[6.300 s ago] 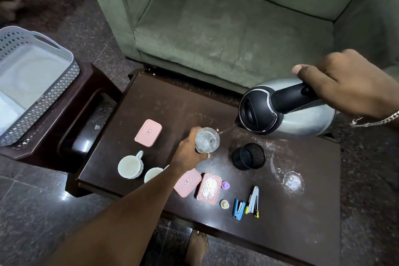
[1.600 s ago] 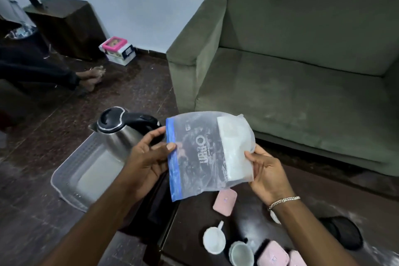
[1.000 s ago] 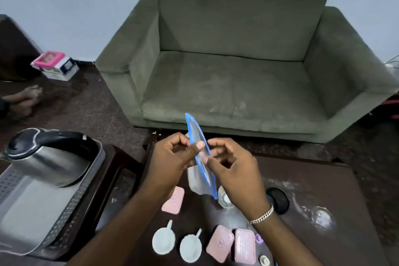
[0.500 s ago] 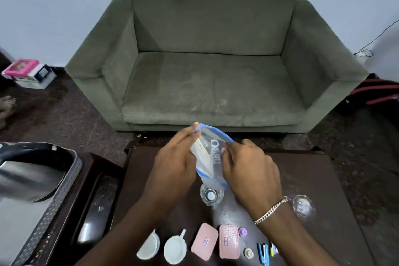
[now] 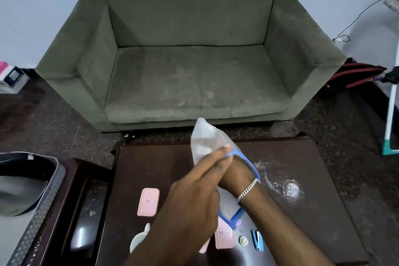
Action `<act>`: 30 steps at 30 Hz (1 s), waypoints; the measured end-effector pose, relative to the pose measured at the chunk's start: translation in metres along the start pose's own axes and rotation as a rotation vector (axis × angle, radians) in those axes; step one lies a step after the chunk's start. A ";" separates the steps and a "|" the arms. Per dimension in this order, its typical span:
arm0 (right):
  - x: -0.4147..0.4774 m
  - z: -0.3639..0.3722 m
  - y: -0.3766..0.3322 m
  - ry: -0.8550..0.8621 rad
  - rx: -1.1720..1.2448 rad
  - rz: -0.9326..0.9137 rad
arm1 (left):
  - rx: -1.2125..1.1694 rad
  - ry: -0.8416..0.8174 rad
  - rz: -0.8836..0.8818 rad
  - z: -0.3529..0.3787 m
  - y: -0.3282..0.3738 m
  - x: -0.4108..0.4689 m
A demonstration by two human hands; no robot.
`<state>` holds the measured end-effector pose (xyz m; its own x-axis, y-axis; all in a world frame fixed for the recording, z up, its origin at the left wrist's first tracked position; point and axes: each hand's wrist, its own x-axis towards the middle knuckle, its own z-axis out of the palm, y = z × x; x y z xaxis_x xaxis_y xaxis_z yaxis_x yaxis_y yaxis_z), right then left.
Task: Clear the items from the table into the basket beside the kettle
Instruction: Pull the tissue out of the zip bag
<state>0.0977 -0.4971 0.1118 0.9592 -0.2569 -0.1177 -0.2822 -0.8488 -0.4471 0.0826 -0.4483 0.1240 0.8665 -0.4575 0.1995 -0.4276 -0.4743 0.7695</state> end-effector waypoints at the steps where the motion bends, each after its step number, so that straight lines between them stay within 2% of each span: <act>1: -0.005 -0.003 0.001 -0.008 0.048 0.018 | -0.008 0.001 0.001 0.001 0.001 -0.002; 3: 0.003 0.006 0.011 0.051 0.017 -0.084 | 0.009 0.024 -0.033 0.003 0.000 -0.003; 4: 0.011 0.001 0.009 0.001 -0.053 -0.112 | 0.037 0.038 -0.077 0.003 -0.001 -0.001; 5: 0.019 -0.020 0.022 -0.192 -0.103 -0.097 | 0.072 0.048 -0.126 0.003 -0.003 0.002; 6: 0.021 -0.027 0.024 -0.295 -0.253 -0.178 | 0.108 0.054 -0.173 0.003 -0.006 0.005; 7: 0.044 -0.032 0.036 -0.301 -0.222 -0.312 | 0.137 0.059 -0.217 0.002 -0.011 0.009; 9: 0.062 -0.039 0.053 -0.474 -0.132 -0.461 | 0.172 0.077 -0.301 -0.001 -0.021 0.014; 11: 0.054 -0.031 0.048 -0.435 -0.119 -0.551 | 0.200 0.091 -0.384 -0.004 -0.030 0.016; 14: 0.042 -0.022 0.063 -0.248 0.002 -0.602 | 0.205 0.083 -0.457 -0.006 -0.045 0.015; 17: 0.044 -0.035 0.081 0.022 0.182 -0.495 | 0.205 0.099 -0.501 -0.006 -0.055 0.013; 19: 0.046 -0.045 0.090 0.059 0.238 -0.386 | 0.211 0.101 -0.513 -0.006 -0.058 0.012; 22: 0.051 -0.062 0.103 -0.021 0.368 -0.286 | 0.194 0.108 -0.504 -0.004 -0.054 0.013; 25: 0.045 -0.068 0.095 -0.047 0.448 -0.362 | 0.177 0.102 -0.496 0.004 -0.046 0.017; 28: 0.036 -0.057 0.080 -0.169 0.322 -0.402 | 0.169 0.061 -0.496 0.014 -0.039 0.021; 30: 0.032 -0.045 0.076 -0.287 0.180 -0.285 | 0.162 0.052 -0.472 0.020 -0.035 0.020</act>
<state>0.1061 -0.5901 0.1139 0.9708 0.1363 -0.1973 -0.0227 -0.7667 -0.6416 0.1100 -0.4565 0.0890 0.9850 -0.1289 -0.1144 -0.0170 -0.7332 0.6798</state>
